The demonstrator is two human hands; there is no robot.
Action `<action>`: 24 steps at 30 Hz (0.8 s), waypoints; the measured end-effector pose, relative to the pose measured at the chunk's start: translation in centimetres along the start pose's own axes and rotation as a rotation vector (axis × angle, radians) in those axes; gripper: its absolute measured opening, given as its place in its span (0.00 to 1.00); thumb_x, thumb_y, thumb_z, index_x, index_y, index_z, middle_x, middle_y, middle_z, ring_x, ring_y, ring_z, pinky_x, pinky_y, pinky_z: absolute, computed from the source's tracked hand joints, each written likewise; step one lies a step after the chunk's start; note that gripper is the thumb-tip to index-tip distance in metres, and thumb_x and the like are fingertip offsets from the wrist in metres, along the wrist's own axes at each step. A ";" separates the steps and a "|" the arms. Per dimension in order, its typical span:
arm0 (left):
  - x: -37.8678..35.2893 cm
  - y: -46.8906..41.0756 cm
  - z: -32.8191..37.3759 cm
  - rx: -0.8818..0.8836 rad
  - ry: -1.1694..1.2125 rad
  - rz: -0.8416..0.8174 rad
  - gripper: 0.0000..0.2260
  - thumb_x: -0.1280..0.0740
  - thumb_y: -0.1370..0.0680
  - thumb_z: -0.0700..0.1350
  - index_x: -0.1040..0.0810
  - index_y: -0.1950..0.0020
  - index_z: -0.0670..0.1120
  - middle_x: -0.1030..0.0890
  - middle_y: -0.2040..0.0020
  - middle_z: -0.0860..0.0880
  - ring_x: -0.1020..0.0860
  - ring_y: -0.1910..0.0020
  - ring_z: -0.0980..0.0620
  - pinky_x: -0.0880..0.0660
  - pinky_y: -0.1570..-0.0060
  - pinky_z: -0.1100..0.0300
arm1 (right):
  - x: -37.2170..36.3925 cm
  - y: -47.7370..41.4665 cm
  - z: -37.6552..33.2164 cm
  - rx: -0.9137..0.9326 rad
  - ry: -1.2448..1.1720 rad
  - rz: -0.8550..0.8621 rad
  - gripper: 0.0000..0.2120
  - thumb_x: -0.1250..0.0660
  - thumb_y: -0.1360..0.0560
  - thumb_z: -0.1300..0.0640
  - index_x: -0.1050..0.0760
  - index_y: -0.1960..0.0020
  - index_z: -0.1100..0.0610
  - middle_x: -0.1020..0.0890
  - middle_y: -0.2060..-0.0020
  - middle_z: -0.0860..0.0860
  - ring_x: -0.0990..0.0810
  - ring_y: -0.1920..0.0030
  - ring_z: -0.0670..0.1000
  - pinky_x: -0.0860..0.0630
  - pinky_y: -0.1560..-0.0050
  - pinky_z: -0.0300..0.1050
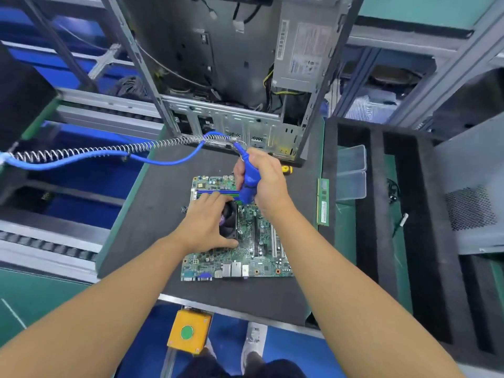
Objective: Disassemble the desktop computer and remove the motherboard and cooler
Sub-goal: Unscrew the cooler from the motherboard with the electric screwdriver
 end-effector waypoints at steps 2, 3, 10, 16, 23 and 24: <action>0.1 0.0 -0.1 -0.003 0.004 -0.012 0.42 0.23 0.40 0.66 0.32 0.32 0.49 0.33 0.47 0.55 0.37 0.49 0.53 0.45 0.53 0.58 | -0.2 -0.2 0.3 -0.005 0.002 -0.009 0.16 0.41 0.29 0.50 0.31 0.66 0.63 0.25 0.70 0.52 0.29 0.72 0.54 0.30 0.65 0.45; 0.2 0.0 -0.1 0.000 0.004 -0.024 0.42 0.23 0.39 0.65 0.32 0.31 0.49 0.32 0.46 0.54 0.36 0.48 0.52 0.45 0.52 0.59 | -0.3 -0.2 0.4 -0.007 0.005 -0.012 0.17 0.42 0.29 0.50 0.32 0.66 0.64 0.25 0.70 0.52 0.30 0.72 0.54 0.31 0.65 0.45; 0.2 0.1 0.3 0.034 0.000 -0.043 0.43 0.24 0.39 0.66 0.33 0.31 0.50 0.34 0.45 0.55 0.35 0.45 0.51 0.40 0.47 0.55 | -0.7 -0.1 0.2 -0.019 0.058 -0.025 0.13 0.44 0.25 0.57 0.30 0.66 0.62 0.25 0.70 0.53 0.29 0.71 0.54 0.30 0.66 0.43; 0.0 0.2 0.4 0.044 0.021 -0.008 0.42 0.23 0.41 0.66 0.32 0.34 0.50 0.37 0.48 0.57 0.35 0.45 0.50 0.41 0.48 0.56 | -1.6 0.0 0.0 -0.059 0.146 -0.090 0.13 0.46 0.26 0.57 0.31 0.67 0.59 0.28 0.71 0.57 0.32 0.69 0.54 0.33 0.66 0.47; -0.2 0.3 0.3 0.064 0.039 -0.005 0.44 0.23 0.41 0.67 0.33 0.31 0.51 0.35 0.47 0.55 0.35 0.44 0.50 0.41 0.46 0.55 | -1.6 -0.4 -0.3 -0.051 0.113 -0.093 0.13 0.46 0.28 0.59 0.31 0.70 0.57 0.29 0.72 0.57 0.32 0.71 0.55 0.33 0.68 0.46; -0.2 0.3 0.2 0.061 0.041 0.001 0.44 0.23 0.41 0.67 0.33 0.31 0.51 0.35 0.47 0.55 0.35 0.44 0.50 0.41 0.46 0.55 | -1.7 -0.3 -0.2 -0.049 0.118 -0.103 0.13 0.46 0.28 0.59 0.31 0.71 0.55 0.29 0.72 0.56 0.32 0.71 0.55 0.32 0.68 0.47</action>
Point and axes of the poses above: each hand's wrist, its own y-axis away from the middle knuckle, its own x-axis out of the back of the hand, z = x × y, the point moved 3 cm from there along -y, towards the middle knuckle
